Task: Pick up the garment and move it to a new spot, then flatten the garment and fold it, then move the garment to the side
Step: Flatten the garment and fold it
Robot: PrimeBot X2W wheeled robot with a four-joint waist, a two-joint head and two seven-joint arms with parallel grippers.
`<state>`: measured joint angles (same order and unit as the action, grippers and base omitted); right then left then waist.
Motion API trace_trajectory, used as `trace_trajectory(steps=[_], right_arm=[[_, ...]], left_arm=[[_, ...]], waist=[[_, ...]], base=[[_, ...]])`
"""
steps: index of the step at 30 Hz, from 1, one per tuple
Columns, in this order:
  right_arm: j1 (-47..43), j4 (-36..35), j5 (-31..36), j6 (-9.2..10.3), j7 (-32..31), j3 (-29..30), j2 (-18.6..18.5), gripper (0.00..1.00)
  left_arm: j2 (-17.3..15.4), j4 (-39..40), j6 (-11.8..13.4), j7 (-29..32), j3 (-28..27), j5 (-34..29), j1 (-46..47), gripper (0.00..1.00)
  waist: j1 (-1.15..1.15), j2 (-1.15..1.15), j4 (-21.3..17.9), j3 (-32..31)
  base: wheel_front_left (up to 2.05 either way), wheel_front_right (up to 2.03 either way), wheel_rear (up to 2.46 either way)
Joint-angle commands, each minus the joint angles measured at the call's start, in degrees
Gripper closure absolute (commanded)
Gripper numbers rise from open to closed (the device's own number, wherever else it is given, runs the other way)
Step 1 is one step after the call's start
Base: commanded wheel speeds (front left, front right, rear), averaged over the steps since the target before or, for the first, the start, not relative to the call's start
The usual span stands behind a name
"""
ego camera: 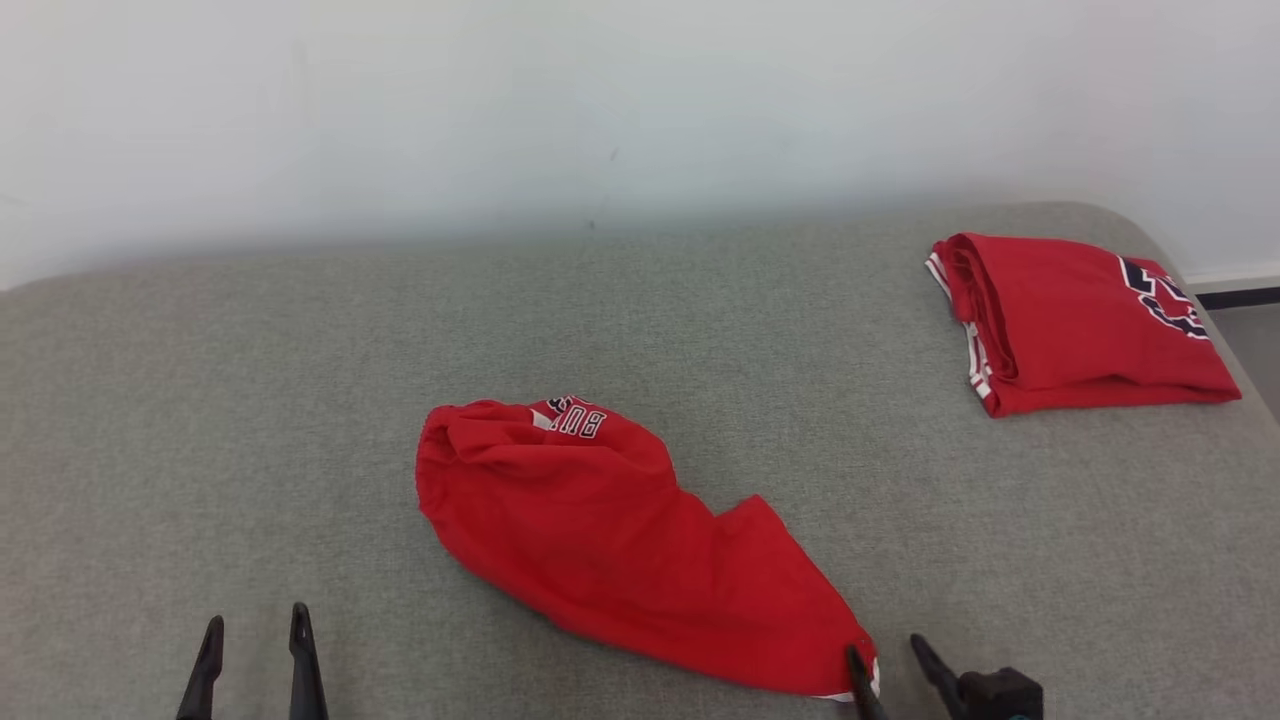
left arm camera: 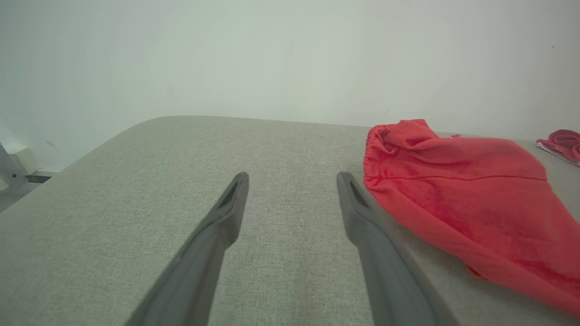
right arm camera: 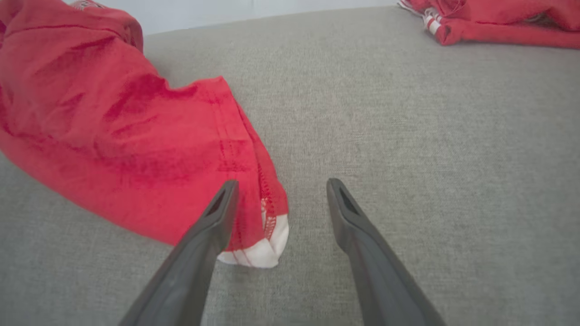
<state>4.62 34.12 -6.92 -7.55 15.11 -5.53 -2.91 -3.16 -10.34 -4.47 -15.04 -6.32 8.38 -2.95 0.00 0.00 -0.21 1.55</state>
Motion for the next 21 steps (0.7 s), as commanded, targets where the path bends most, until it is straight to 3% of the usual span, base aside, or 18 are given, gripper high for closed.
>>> trace_trajectory(steps=[1, 8, 9, 10, 16, 21], right_arm=[[1.2, 1.4, -0.2, 0.17, 0.0, -0.6, 0.1, 0.00], [6.9, 14.2, -1.0, 0.16, 0.0, -3.9, 0.0, 0.01], [7.5, 16.2, -1.6, 0.16, -0.1, -5.0, 0.0, 0.71], [8.2, 17.1, -2.3, 0.16, -0.1, -5.8, 0.1, 1.00], [8.5, 15.1, -3.8, 0.16, 0.0, -5.8, -0.6, 1.00], [4.3, 7.6, -5.8, 0.16, 0.0, -6.4, -1.9, 1.00]], left_arm=[[0.2, -0.2, 0.0, -0.2, -0.3, -0.3, -0.7, 0.00], [0.3, -1.0, 0.2, -0.2, 1.0, 0.9, -0.2, 0.00], [0.3, -1.0, 0.3, -0.2, 1.2, 1.1, -0.3, 0.00], [0.3, -1.0, 0.3, -0.2, 1.4, 1.2, -0.6, 0.00], [0.3, -1.6, 0.8, -0.2, 1.8, 1.9, -2.0, 0.00], [0.3, -2.5, 0.9, -0.2, 3.3, 2.5, -2.2, 0.00]], waist=[[0.00, 0.00, 0.6, -0.1], [0.00, 0.00, 2.4, -0.4], [0.00, 0.00, 2.6, -0.4], [0.00, 0.00, 2.6, -0.5], [0.00, 0.00, 2.0, -1.3], [0.00, 0.00, 0.9, -2.3]], base=[[0.00, 0.00, 0.00], [0.00, 0.00, 0.00], [0.00, 0.00, 0.00], [0.00, 0.00, 0.00], [0.00, 0.00, 0.00], [0.00, 0.00, 0.00]])
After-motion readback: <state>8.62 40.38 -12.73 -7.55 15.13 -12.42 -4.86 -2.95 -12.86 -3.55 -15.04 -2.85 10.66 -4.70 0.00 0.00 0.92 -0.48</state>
